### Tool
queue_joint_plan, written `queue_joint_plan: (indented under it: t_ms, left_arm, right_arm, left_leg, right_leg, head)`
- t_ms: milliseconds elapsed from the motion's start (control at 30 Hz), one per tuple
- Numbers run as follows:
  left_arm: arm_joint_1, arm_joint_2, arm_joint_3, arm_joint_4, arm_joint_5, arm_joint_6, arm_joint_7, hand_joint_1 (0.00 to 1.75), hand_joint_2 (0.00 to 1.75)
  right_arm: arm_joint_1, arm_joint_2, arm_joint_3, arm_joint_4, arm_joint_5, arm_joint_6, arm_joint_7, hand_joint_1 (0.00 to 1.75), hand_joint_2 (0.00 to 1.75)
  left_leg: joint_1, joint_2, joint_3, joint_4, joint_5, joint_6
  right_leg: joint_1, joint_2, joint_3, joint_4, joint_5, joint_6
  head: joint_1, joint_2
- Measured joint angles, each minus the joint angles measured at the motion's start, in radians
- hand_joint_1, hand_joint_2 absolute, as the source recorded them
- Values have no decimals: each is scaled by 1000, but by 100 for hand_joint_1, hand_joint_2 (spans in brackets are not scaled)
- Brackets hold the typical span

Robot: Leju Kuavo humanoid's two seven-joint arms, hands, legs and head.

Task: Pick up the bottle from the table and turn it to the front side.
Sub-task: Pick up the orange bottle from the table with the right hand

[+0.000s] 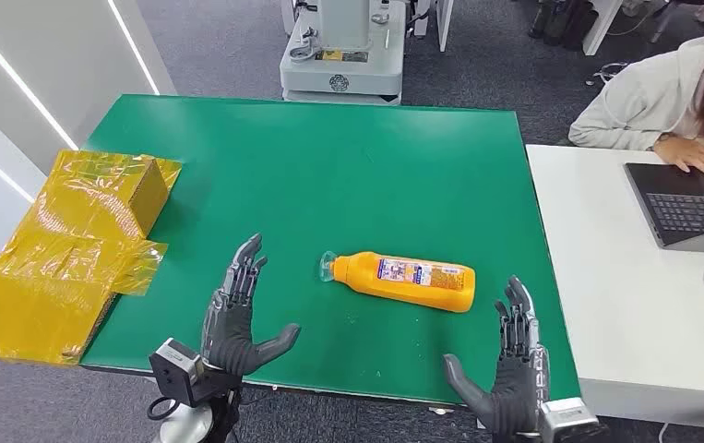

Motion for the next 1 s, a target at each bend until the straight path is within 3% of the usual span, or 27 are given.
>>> queue_joint_plan:
  t_ms: [733, 833, 1000]
  left_arm:
    - [1, 0, 0, 0, 0, 5, -1, 0, 175]
    - [-2, -1, 0, 0, -1, 5, -1, 0, 175]
    - [-12, -8, 0, 0, -8, -10, 4, 0, 175]
  right_arm:
    - [-15, 0, 0, 19, 1, 9, -3, 0, 175]
    - [-19, -4, 0, 22, 68, -24, 8, 0, 175]
    - [-49, -16, -4, 45, 296, -78, 80, 0, 175]
  left_leg:
    - [0, 0, 0, 0, 0, 0]
    - [0, 0, 0, 0, 0, 0]
    - [0, 0, 0, 0, 0, 0]
  right_leg:
    - [0, 0, 0, 0, 0, 0]
    - [0, 0, 0, 0, 0, 0]
    - [0, 0, 0, 0, 0, 0]
  head:
    - [0, 0]
    - [0, 0]
    - [0, 0]
